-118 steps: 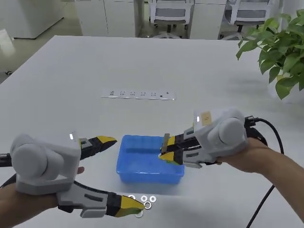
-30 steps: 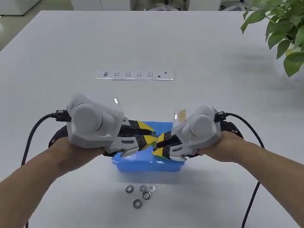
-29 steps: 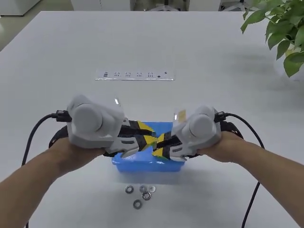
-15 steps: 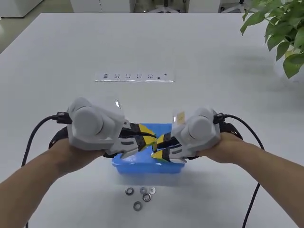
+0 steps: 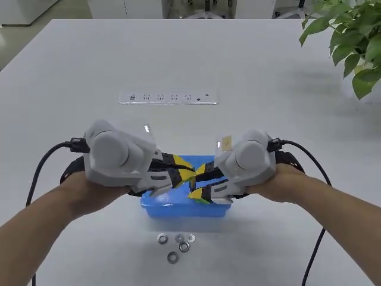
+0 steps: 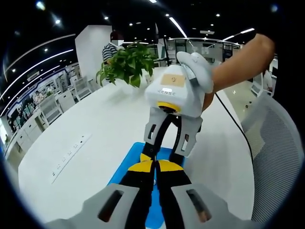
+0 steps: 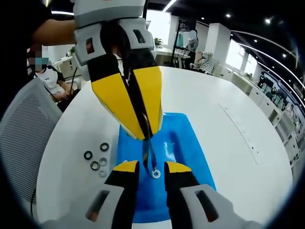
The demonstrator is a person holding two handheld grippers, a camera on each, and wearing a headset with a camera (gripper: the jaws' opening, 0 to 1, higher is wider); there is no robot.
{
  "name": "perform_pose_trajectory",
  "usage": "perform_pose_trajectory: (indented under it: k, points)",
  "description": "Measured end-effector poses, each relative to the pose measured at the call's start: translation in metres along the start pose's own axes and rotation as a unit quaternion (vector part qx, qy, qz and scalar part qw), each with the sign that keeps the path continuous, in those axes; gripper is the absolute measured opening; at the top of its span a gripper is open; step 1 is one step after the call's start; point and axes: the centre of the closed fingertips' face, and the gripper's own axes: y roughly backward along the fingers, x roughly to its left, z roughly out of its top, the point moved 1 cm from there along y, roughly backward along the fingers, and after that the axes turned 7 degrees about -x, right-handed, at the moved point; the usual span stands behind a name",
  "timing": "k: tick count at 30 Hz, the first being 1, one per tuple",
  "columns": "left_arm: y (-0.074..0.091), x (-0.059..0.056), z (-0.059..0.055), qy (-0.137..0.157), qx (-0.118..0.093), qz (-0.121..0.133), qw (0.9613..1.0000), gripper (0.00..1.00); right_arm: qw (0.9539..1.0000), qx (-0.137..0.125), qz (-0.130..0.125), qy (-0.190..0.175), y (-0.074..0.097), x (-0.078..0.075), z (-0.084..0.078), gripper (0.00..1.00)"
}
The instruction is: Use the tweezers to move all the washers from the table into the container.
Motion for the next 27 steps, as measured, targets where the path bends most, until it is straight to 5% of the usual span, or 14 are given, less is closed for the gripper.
perform_pose_trajectory:
  k: [27]
  points:
    - [0.021, -0.008, 0.019, -0.003, -0.007, 0.011, 0.9999, 0.05, 0.9979, -0.015, -0.055, -0.030, 0.041, 0.009, 0.012, 0.48]
